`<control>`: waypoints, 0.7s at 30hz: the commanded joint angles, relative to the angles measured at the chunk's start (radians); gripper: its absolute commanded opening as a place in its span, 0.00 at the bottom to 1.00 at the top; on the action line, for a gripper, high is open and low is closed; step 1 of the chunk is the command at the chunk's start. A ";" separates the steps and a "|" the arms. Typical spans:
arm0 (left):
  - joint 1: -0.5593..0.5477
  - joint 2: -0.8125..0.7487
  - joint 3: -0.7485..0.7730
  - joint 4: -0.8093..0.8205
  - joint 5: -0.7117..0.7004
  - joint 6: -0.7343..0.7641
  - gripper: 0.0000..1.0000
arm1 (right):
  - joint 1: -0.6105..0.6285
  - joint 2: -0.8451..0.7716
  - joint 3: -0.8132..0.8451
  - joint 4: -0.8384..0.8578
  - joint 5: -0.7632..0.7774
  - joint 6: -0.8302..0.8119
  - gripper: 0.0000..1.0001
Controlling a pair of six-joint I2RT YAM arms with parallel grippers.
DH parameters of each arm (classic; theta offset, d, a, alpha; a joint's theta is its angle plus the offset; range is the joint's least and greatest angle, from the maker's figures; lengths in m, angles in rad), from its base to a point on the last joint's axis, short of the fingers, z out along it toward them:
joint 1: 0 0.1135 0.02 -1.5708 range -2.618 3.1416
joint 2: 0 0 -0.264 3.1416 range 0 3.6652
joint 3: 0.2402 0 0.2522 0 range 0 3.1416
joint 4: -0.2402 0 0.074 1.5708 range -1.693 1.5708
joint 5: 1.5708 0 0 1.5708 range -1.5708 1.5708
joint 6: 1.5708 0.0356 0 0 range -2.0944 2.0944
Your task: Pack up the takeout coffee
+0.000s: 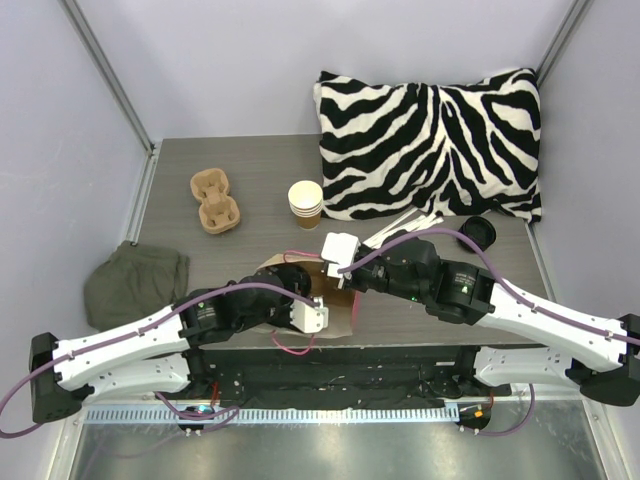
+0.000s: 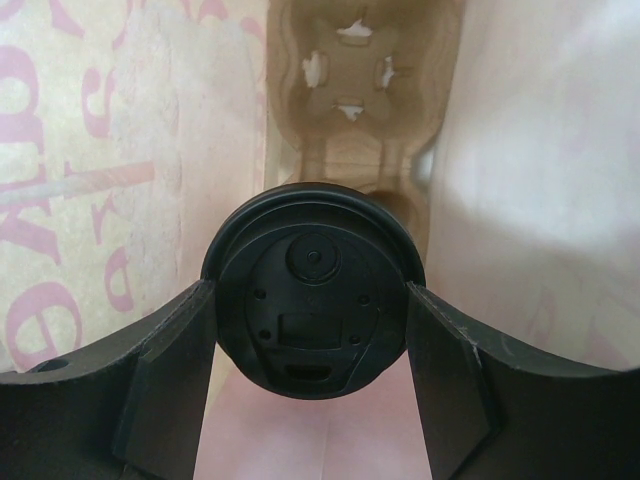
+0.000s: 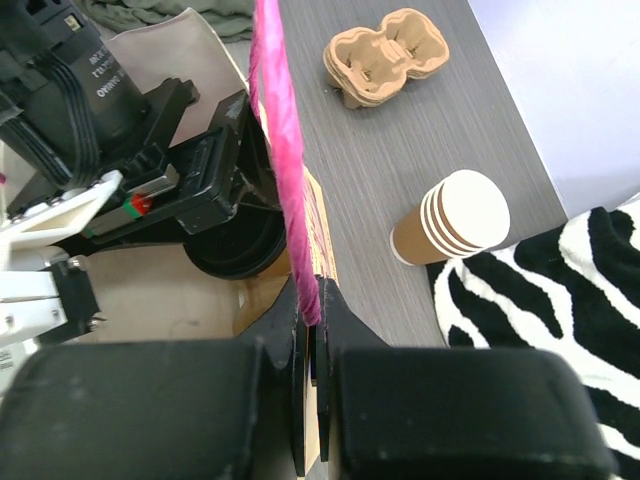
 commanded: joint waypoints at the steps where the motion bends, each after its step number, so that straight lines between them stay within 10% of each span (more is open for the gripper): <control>1: -0.001 -0.003 0.000 0.030 -0.047 0.008 0.52 | 0.005 -0.025 0.007 0.066 -0.034 0.014 0.01; 21: 0.124 0.029 -0.042 0.112 0.054 -0.035 0.49 | 0.005 -0.031 -0.019 0.080 -0.065 0.035 0.01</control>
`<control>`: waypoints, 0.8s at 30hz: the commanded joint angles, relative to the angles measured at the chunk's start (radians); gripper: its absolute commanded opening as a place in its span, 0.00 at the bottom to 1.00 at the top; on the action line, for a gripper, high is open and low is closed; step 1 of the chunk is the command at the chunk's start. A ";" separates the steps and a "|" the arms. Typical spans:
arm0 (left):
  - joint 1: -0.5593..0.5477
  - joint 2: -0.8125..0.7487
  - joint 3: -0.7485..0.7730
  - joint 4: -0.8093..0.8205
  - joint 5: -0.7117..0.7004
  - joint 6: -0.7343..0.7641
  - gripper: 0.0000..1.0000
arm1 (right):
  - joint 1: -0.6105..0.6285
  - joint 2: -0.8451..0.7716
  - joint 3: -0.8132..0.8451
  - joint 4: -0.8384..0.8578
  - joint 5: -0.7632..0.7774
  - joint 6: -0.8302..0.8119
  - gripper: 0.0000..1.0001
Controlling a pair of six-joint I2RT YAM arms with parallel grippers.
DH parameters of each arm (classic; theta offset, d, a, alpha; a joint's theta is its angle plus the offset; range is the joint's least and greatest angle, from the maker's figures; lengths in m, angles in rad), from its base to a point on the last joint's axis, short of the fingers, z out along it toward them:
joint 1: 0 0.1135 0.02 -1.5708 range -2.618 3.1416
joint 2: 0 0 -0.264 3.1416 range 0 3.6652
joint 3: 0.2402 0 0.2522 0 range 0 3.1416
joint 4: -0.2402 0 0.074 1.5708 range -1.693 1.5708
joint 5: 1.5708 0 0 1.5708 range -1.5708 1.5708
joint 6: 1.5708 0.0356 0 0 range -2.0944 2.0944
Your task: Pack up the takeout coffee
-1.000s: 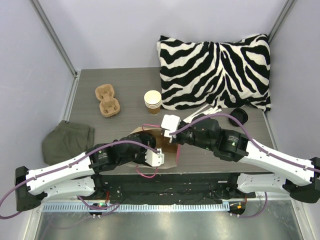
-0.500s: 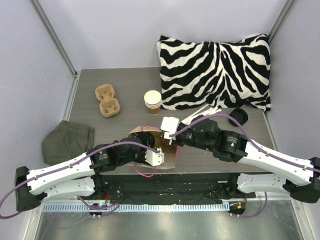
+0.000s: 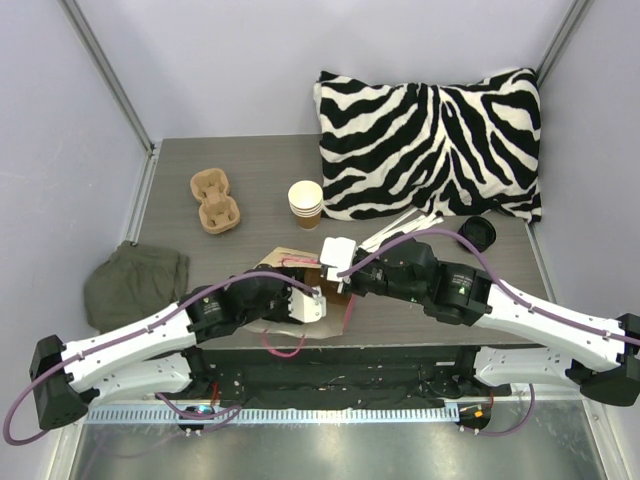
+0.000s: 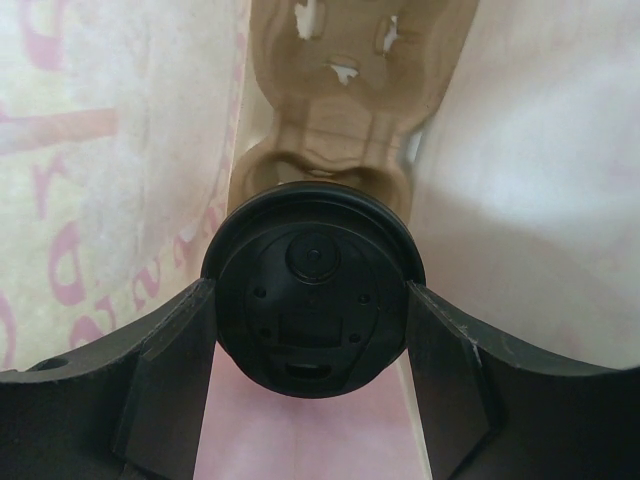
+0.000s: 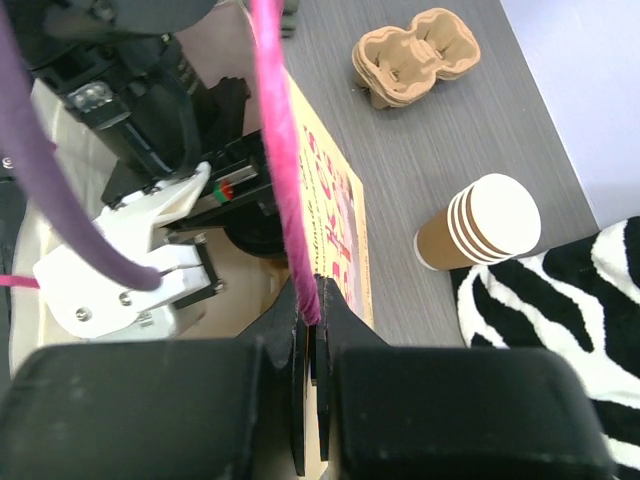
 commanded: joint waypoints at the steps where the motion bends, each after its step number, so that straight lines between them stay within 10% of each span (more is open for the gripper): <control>1: 0.039 0.003 0.005 0.093 0.068 -0.016 0.48 | 0.004 -0.031 0.001 0.073 -0.010 0.027 0.01; 24: 0.250 0.201 0.077 0.133 0.252 -0.038 0.45 | -0.311 0.060 0.092 -0.013 -0.378 0.205 0.01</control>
